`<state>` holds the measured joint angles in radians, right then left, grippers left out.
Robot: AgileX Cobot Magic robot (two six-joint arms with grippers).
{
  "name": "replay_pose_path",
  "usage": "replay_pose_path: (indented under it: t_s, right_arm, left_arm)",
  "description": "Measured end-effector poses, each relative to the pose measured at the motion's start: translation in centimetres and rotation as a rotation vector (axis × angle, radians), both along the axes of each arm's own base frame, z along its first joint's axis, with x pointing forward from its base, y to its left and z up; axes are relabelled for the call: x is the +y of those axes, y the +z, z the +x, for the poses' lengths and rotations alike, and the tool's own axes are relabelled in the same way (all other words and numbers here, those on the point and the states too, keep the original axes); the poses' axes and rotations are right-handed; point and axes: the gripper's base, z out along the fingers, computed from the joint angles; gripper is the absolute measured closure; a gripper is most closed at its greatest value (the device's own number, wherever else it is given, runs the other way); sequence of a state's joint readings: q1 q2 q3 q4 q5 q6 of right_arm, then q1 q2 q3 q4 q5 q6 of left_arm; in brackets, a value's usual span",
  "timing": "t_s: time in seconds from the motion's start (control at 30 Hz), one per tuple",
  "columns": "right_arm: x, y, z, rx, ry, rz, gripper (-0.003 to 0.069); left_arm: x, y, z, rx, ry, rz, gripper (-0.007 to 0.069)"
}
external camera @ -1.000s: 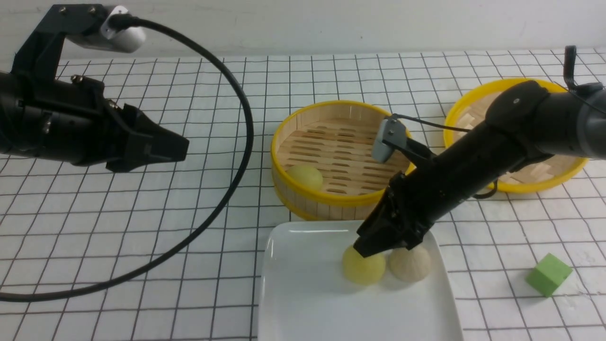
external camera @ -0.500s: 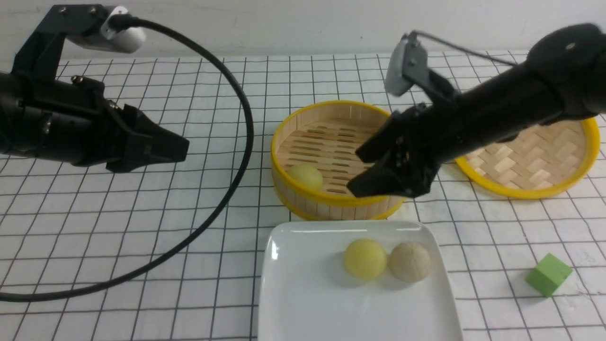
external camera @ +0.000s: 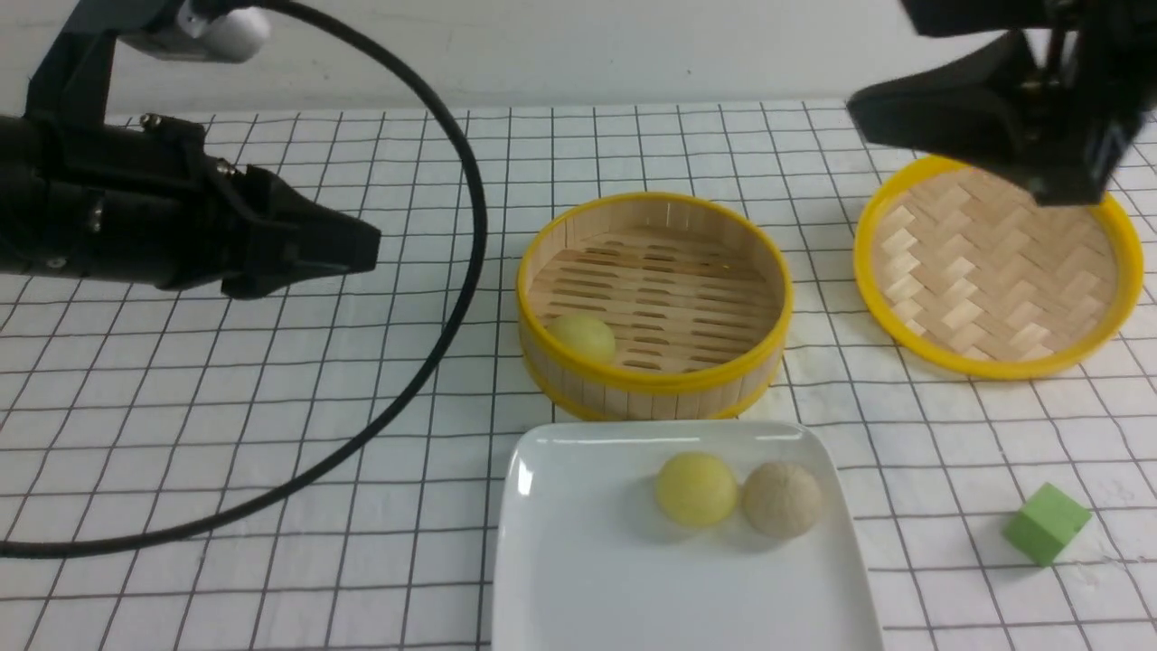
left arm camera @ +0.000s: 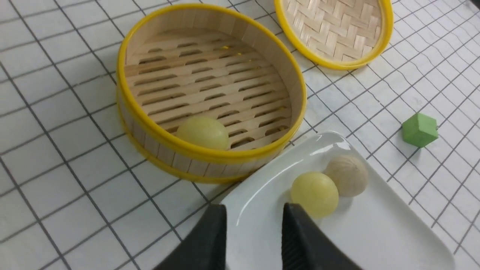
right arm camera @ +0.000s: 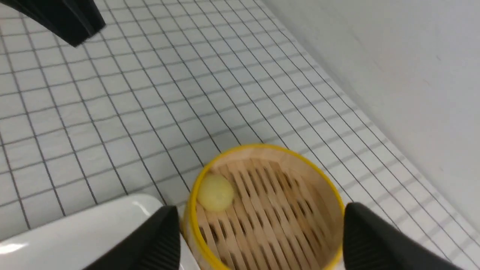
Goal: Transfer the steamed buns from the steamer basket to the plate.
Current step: Use the left arm to grab the steamed stuffed bun that is closest to it
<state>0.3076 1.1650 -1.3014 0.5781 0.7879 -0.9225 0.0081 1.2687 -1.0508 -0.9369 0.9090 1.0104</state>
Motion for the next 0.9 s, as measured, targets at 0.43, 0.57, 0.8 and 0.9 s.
replay_pose_path:
  t_s: [0.43, 0.57, 0.8, 0.9]
  right_arm:
    - [-6.3, -3.0, -6.5, 0.103, -0.506, -0.054, 0.0096]
    - [-6.6, -5.5, -8.0, 0.122, -0.515, -0.015, 0.0096]
    - [-6.7, -11.6, -10.0, 0.206, -0.493, 0.043, 0.0096]
    - [-6.8, -14.3, -10.5, 0.206, -0.494, 0.061, 0.0096]
  left_arm:
    - [-1.6, -1.4, 2.4, -0.044, -0.029, -0.064, 0.0382]
    - [-5.0, -3.1, 3.6, -0.09, -0.098, -0.022, 0.0382]
    - [-9.7, -7.0, 6.5, -0.167, 0.017, 0.045, 0.0382]
    - [-10.6, -8.8, 7.4, -0.156, 0.074, 0.065, 0.0382]
